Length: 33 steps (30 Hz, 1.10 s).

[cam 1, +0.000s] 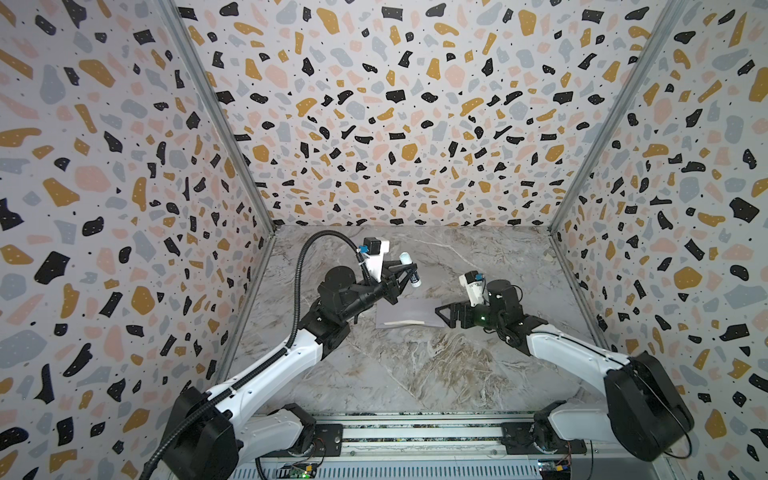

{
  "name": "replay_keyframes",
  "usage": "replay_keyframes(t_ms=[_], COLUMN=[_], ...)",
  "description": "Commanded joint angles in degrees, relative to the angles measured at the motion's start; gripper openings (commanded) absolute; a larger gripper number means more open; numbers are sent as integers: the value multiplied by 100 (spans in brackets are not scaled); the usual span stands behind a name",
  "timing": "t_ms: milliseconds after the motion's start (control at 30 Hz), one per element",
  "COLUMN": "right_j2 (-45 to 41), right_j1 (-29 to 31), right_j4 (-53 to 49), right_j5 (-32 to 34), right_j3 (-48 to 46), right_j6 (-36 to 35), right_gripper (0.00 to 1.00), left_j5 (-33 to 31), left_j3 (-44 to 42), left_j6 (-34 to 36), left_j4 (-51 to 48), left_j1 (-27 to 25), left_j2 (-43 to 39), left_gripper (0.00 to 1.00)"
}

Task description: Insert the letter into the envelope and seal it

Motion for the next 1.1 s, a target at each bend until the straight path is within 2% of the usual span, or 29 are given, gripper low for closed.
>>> replay_keyframes(t_ms=[0,200,400,700,833,933,1067], right_j2=[-743,-1508,-1333,-553,-161,215,602], right_j1=[102,442,697,1044,1253,1366,1418], right_j4=[1236,3379,4155,4918,5817,6477,6919], right_j5=[542,977,1160,1374,1330,1334,1315], right_j3=[-410,-1335,-1218,-746,-767,-731,-587], right_j6=[-797,-1770,-2057,-2407,-2787,-3022,-3024], right_gripper=[99,99,99,99,97,95,87], left_j5=[186,337,412,449,599,714,764], left_j3=[135,173,-67,-191,-227,-244,-245], left_j6=[-1007,-2636,-3922,-4860,-5323,-5554,-5546], left_j4=[502,852,1604,1900,2192,2398,2357], left_j1=[104,139,139,139,139,139,139], left_j2=[164,514,672,738,865,941,964], left_gripper=[0,0,0,0,0,0,0])
